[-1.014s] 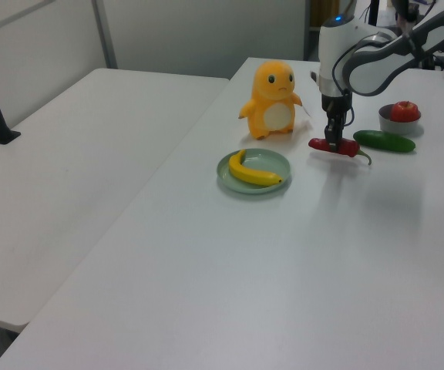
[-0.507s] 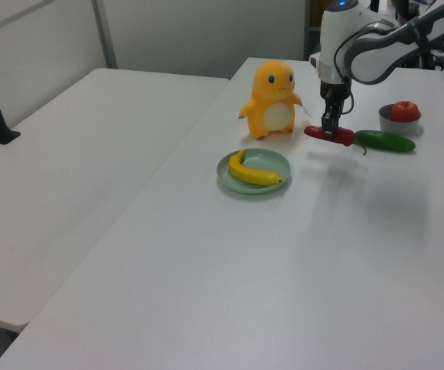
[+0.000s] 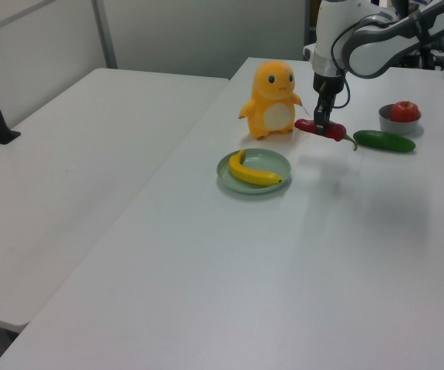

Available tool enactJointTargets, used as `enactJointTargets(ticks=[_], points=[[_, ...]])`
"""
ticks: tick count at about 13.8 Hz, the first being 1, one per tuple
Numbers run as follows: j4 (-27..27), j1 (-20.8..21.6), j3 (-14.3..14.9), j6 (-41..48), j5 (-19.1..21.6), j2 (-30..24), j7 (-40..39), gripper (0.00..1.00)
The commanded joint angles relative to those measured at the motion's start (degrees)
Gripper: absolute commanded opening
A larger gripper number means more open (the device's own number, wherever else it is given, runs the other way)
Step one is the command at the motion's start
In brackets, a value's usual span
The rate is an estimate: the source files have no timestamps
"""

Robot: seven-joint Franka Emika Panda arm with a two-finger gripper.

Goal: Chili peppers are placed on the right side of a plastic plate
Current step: 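Lift the red chili pepper off the table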

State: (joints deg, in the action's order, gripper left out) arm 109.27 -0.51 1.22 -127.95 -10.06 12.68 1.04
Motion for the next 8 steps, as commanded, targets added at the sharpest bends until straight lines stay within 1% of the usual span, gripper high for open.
enactJointTargets(ticks=[1,3,6,8], points=[[0.2,1.6,-0.3,-2.6,0.1,-0.3,1.9,0.01],[-0.5,1.7,-0.6,-3.2,0.1,0.1,1.9,0.01],[-6.1,1.6,-0.6,-3.4,0.7,3.0,1.9,0.01],[-9.3,1.6,-0.5,-6.1,0.8,5.2,1.9,0.01]])
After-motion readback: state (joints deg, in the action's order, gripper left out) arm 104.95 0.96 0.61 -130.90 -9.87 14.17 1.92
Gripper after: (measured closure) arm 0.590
